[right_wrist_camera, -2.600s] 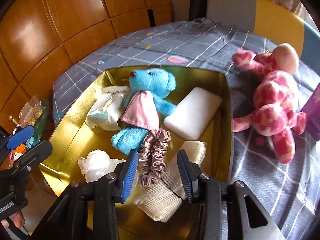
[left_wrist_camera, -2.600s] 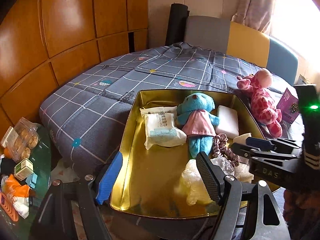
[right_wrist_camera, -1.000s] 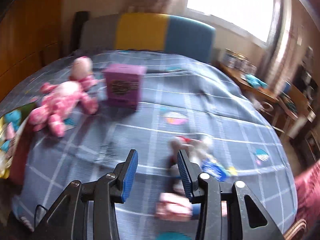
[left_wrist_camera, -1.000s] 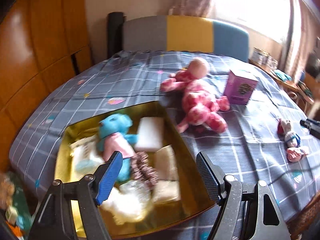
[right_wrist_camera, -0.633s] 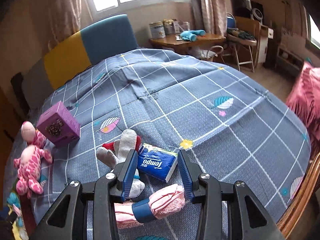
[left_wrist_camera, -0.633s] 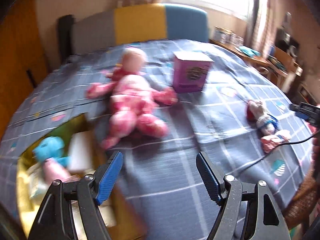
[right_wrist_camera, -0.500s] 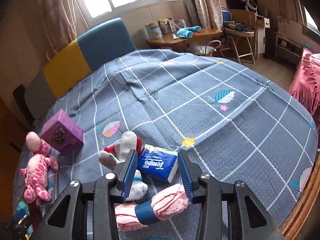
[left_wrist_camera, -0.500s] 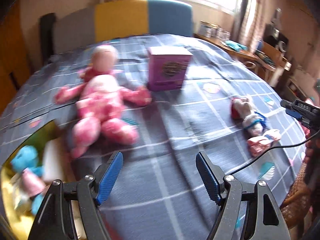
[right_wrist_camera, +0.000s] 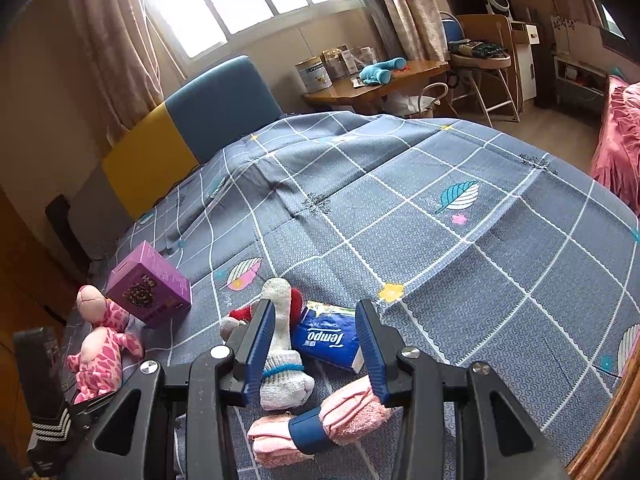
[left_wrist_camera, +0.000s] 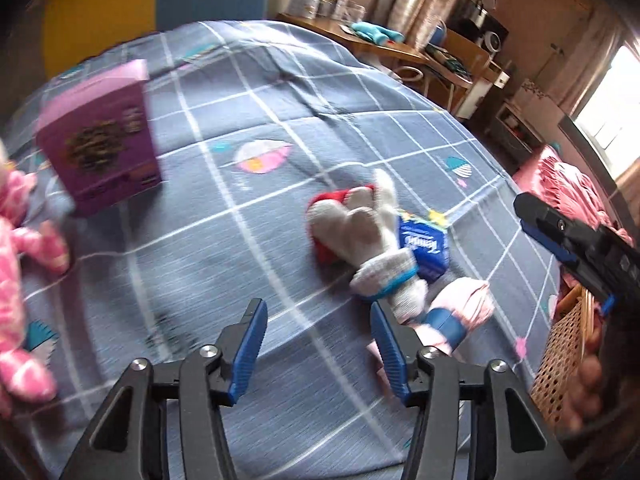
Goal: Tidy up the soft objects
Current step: 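Grasp the white knit gloves with the left tool and lift them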
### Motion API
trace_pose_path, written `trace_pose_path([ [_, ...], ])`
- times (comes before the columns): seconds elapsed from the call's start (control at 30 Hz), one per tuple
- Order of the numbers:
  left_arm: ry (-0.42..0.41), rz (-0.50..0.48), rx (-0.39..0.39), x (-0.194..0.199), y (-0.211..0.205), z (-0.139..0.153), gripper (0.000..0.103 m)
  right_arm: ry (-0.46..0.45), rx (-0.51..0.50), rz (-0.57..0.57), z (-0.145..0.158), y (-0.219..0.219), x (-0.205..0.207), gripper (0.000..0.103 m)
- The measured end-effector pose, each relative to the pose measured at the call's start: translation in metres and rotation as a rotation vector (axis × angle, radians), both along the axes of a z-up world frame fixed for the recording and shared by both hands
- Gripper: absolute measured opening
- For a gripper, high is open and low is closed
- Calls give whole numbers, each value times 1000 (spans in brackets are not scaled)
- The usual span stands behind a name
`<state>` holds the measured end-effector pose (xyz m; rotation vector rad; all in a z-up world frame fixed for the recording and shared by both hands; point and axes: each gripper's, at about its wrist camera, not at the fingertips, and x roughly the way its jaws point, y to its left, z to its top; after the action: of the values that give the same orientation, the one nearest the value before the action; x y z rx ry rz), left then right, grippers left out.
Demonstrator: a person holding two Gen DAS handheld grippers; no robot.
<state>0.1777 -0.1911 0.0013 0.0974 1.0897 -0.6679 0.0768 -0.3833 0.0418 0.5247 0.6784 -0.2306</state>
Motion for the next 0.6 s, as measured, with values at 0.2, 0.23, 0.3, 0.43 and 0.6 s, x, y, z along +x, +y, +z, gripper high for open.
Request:
trace_pose_path([
  [0.2, 58, -23, 17, 17, -52, -19, 73, -16, 38, 3, -1, -5, -1, 42],
  [0.23, 67, -21, 25, 20, -59, -23, 73, -19, 44, 4, -1, -6, -2, 42],
  [0.3, 88, -15, 33, 26, -69, -33, 71, -22, 55, 5, -2, -7, -2, 42],
  [0.43, 162, -13, -16, 28, -66, -46, 43, -30, 73, 5, -2, -9, -2, 42],
  [0.6, 97, 10, -83, 17, -31, -18, 40, -37, 83, 8, -3, -9, -3, 42],
])
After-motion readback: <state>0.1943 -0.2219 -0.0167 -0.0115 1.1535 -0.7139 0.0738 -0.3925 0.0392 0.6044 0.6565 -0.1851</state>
